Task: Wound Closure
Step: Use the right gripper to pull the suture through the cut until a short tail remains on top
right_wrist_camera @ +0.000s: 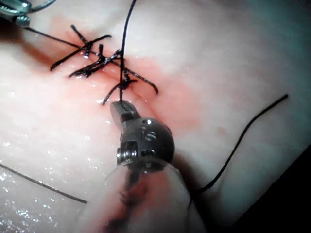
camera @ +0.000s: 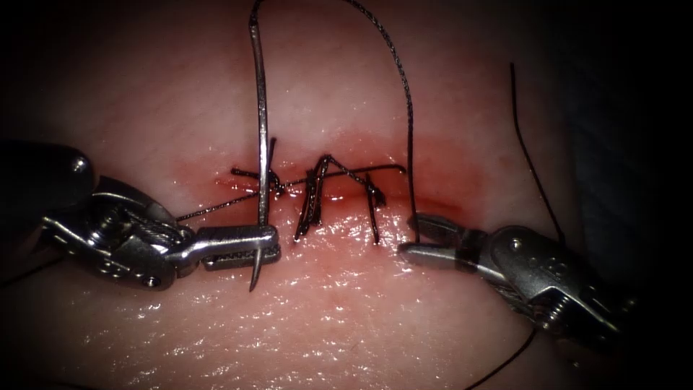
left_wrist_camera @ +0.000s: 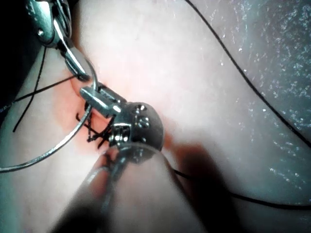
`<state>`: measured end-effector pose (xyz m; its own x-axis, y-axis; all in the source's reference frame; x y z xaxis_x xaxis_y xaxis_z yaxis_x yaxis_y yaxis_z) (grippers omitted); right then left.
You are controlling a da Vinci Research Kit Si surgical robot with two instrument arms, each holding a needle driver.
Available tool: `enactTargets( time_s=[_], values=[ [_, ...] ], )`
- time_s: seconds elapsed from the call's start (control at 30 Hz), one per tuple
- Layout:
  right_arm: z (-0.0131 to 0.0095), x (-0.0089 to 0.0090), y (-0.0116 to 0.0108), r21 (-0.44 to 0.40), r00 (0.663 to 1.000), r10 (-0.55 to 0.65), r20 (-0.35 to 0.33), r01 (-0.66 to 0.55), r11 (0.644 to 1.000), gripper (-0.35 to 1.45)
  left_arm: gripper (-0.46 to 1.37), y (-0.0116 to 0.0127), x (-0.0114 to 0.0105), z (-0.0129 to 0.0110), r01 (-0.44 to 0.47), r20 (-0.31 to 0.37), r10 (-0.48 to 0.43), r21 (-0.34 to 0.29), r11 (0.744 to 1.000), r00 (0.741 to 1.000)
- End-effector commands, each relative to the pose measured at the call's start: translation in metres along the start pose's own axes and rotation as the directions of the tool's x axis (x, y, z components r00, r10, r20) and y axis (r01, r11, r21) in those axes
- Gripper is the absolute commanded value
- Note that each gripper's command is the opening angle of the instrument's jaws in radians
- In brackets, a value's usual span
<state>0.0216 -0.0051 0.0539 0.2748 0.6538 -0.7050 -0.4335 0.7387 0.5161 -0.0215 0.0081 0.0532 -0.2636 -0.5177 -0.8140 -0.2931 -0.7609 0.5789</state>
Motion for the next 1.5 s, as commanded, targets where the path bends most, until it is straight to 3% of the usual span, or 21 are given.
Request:
enactTargets(
  time_s=[0.03, 0.37, 0.83, 1.13, 1.5],
  values=[
    [-0.0004, 0.0000, -0.0008, -0.006, 0.999, -0.011, 0.031, 0.011, 1.000, -0.35, -0.35, 0.0000, -0.0001, -0.0001, 0.005, 0.000, -0.005, -0.005, 1.000, 1.000],
    [-0.0013, -0.0004, -0.0055, 0.126, 0.992, -0.075, 0.105, 0.061, 0.990, -0.35, -0.35, 0.0002, -0.0006, 0.0000, 0.019, 0.001, -0.019, -0.004, 1.000, 1.000],
    [-0.0016, 0.0010, -0.0148, 0.265, 0.990, -0.112, 0.088, 0.085, 0.960, -0.35, -0.35, 0.0002, -0.0010, -0.0003, 0.024, 0.001, -0.024, -0.004, 1.000, 1.000],
    [-0.0003, 0.0021, -0.0221, 0.341, 0.985, -0.145, 0.094, 0.105, 0.934, -0.35, -0.35, -0.0003, -0.0017, -0.0018, 0.030, 0.004, -0.030, -0.006, 1.000, 1.000],
    [0.0021, 0.0034, -0.0268, 0.373, 0.983, -0.165, 0.082, 0.123, 0.920, -0.35, -0.35, -0.0009, -0.0024, -0.0036, 0.031, 0.026, -0.031, -0.003, 1.000, 0.999]
  ],
)
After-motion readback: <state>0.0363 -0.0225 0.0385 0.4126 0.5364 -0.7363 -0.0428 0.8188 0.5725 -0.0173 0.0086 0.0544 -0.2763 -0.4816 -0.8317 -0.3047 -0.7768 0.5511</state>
